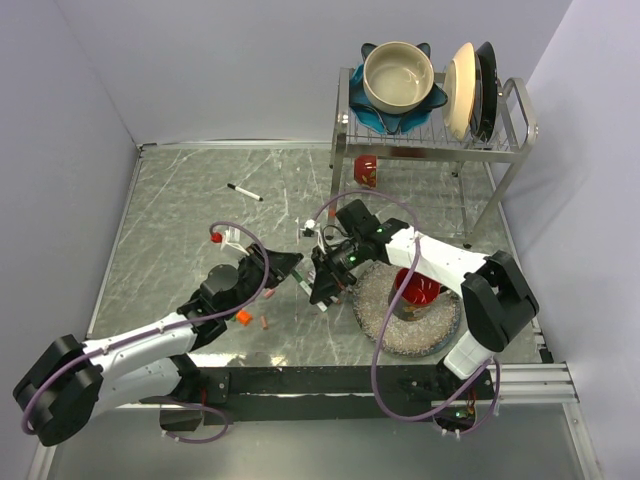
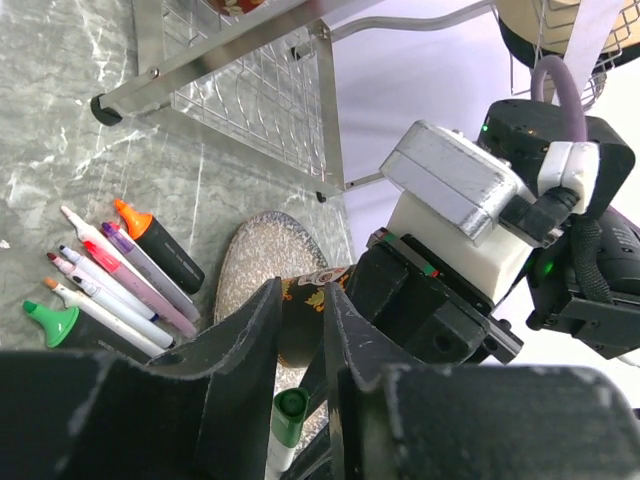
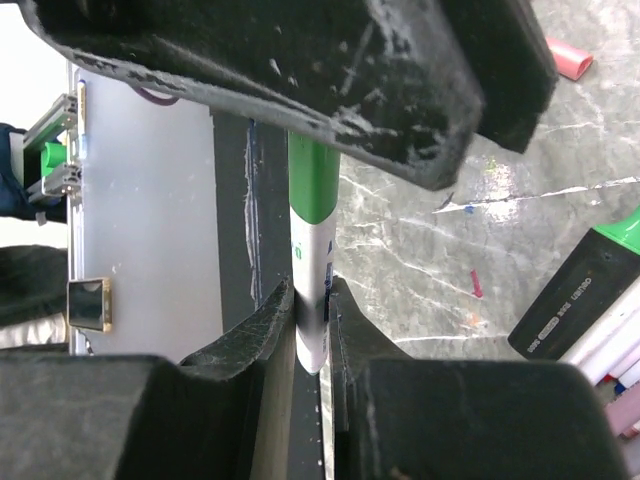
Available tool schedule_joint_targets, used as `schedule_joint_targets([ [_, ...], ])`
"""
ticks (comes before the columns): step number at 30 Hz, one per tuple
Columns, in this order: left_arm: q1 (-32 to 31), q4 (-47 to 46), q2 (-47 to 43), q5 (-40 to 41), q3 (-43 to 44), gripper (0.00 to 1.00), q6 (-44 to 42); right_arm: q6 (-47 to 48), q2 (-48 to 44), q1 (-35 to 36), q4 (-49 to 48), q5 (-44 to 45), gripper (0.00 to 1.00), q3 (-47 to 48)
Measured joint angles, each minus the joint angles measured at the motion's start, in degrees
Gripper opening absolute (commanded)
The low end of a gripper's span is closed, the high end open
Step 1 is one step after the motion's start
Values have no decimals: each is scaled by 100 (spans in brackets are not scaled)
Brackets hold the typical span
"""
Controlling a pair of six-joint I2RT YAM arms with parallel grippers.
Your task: Open the pen caps
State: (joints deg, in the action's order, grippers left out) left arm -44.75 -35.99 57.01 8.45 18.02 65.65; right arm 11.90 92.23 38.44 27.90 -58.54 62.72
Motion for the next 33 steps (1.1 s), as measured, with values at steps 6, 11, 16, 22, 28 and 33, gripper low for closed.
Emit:
schedule_joint_targets([
  [6, -103, -81, 203, -94, 0, 39, -66, -52, 0, -92, 0, -2, 0, 0],
  [11, -269, -52, 251, -87, 11, 37, -199, -120, 0, -199, -20, 2, 0, 0],
  [16, -365, 79, 251, -11, 111, 23, -317, -188, 0, -212, -42, 15, 0, 0],
  [22, -382, 238, 251, 87, 164, 1, -452, -201, 0, -212, -61, 17, 0, 0],
  [28, -404, 704, 127, 238, 345, 1, -608, -186, 0, -232, -90, 13, 0, 0],
  [33, -422, 1906, -590, 719, 713, 1, -901, -111, 0, -186, -404, -173, 0, 125],
])
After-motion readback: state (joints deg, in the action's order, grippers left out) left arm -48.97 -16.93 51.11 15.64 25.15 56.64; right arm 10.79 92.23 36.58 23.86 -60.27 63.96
